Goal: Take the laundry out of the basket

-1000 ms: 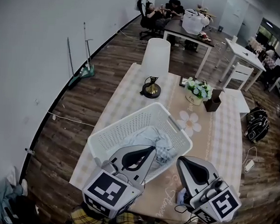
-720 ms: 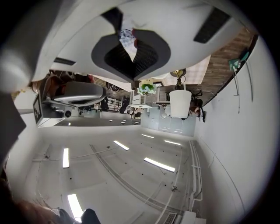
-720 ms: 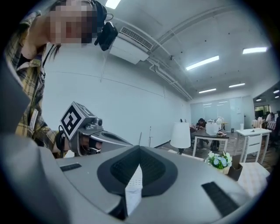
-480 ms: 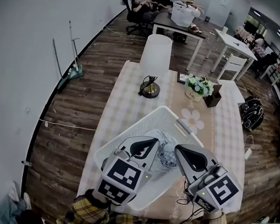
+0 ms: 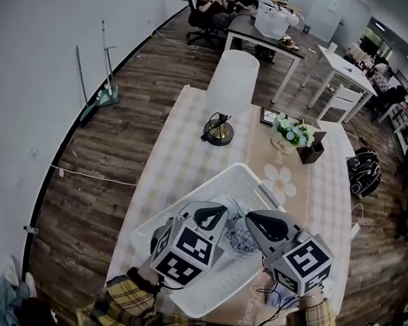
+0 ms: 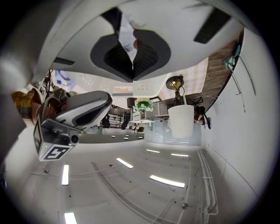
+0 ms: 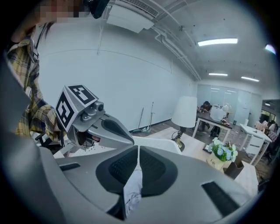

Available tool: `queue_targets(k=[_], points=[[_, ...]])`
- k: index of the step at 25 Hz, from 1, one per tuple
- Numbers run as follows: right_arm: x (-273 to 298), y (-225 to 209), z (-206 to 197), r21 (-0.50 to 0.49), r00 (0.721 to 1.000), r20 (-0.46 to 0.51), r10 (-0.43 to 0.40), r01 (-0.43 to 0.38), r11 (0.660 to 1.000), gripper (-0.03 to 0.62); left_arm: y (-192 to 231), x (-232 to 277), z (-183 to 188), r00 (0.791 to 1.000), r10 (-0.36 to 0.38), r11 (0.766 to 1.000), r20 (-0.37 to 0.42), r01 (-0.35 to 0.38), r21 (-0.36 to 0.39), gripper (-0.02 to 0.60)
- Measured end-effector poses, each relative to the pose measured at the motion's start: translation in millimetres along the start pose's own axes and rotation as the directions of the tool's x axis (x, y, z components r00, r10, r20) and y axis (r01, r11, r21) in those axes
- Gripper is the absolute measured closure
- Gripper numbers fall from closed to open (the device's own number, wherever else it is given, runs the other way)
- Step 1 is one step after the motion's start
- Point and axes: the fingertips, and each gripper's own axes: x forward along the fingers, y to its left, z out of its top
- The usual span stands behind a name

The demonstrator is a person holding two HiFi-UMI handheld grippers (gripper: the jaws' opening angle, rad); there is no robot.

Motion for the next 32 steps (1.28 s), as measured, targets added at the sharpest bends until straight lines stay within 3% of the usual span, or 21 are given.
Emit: queue_targets(k=[8, 10, 13, 17, 21, 25, 28, 32], points=[[27, -9, -33, -0.050, 0.979, -0.179, 0.093, -0.104, 0.993, 0.548, 5, 31, -31, 0.994, -0.044, 0.999, -0.101, 0.044, -0.006, 0.485], [32, -10, -39, -0.060, 0.969, -0.215, 0.123, -0.138, 0.989, 0.546, 5, 37, -37, 0.990, -0.062, 0.998, -0.127, 0.063, 0.007, 0.458], [38, -7, -47, -0.086, 0.943, -0.284, 0.175, -0.206, 0.975, 0.494, 4, 45, -47, 0.980, -0.095, 0.994, -0.174, 0.102, 0.034, 0.421], [47, 1, -65, -0.145, 0.887, -0.403, 0.227, -0.306, 0.941, 0.419, 0, 54, -64, 0.958, -0.146, 0.986, -0.245, 0.162, 0.047, 0.379], [56, 9, -89, -0.199, 0.832, -0.497, 0.246, -0.385, 0.901, 0.319, -13, 64, -85, 0.921, -0.210, 0.968, -0.330, 0.244, 0.066, 0.293], [64, 13, -109, -0.241, 0.775, -0.581, 0.247, -0.453, 0.858, 0.254, -21, 76, -100, 0.896, -0.235, 0.956, -0.377, 0.283, 0.076, 0.244], [71, 16, -118, -0.254, 0.734, -0.630, 0.253, -0.502, 0.827, 0.243, -24, 82, -115, 0.867, -0.253, 0.945, -0.429, 0.316, 0.083, 0.212], [76, 20, -141, -0.270, 0.655, -0.715, 0.245, -0.582, 0.767, 0.225, -30, 91, -132, 0.839, -0.267, 0.930, -0.475, 0.353, 0.100, 0.186]])
